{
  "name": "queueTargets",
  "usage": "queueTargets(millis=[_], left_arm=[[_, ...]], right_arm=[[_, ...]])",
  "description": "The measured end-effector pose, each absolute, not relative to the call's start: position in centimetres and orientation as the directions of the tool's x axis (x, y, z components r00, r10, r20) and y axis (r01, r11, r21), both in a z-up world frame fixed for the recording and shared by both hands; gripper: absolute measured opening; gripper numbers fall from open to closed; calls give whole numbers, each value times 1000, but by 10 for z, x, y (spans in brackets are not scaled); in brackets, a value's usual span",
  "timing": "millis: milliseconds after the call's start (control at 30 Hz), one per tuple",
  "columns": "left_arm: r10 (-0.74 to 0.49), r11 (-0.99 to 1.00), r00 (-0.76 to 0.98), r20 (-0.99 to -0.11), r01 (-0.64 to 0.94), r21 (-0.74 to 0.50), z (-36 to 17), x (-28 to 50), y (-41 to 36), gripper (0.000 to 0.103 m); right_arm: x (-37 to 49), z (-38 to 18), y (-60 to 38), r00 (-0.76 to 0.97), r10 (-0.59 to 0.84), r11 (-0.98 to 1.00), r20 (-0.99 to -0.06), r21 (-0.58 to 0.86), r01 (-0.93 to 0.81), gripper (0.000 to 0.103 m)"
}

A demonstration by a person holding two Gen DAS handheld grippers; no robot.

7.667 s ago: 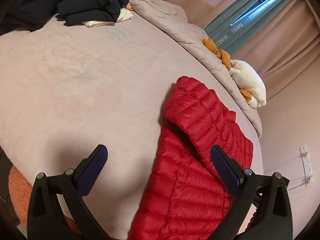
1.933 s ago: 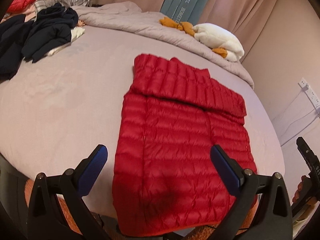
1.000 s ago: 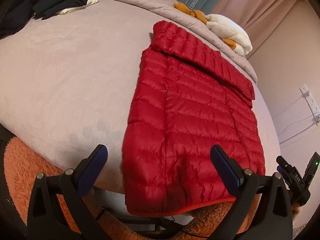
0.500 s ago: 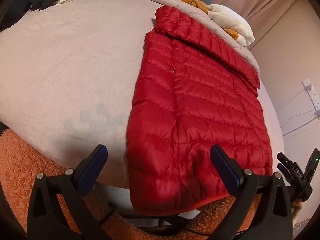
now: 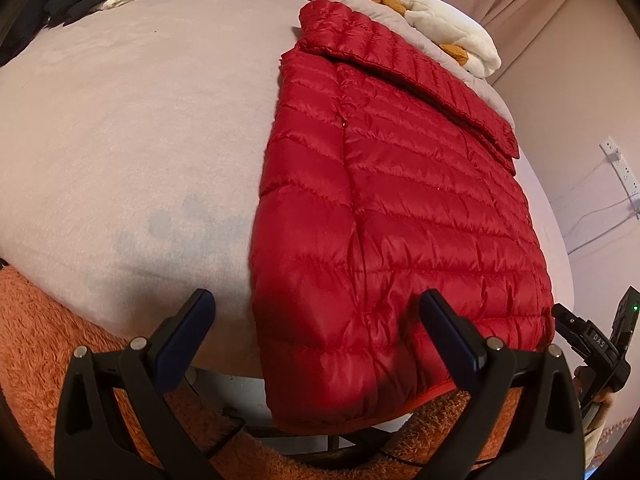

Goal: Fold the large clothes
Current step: 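Move both grippers to the jacket hem and close on it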

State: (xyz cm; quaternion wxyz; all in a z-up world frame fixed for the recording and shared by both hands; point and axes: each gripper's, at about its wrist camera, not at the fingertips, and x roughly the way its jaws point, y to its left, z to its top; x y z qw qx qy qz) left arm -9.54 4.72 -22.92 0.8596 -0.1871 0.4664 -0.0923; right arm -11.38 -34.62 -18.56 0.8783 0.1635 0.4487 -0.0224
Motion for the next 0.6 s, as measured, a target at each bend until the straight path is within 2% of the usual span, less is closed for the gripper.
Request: queueTargets(millis=[100,267,333,400,600], left_arm=[[-341,913,549,-763,-2,-409,-229,-98,47,100],[-379,896,559,-738,21,-444,-230,-108,53,87],[-408,881,556,-724,32,-472,-231,-111,55,85],[-427,872,544,-723,34,-489,-233,-114,55,85],[-454,859,534,-713,49,-510,-235,-122,55,83]], right_arm=[[-117,-188,-345,584,125,946,-802,273,173,83],[-122,-189,-342,573,159,941,-804,299,158,83],[-122,-191,-341,570,179,937,-802,315,149,82],[-121,-194,-341,565,207,929,-799,342,142,72],[-123,-201,-341,549,220,921,-806,357,154,71]])
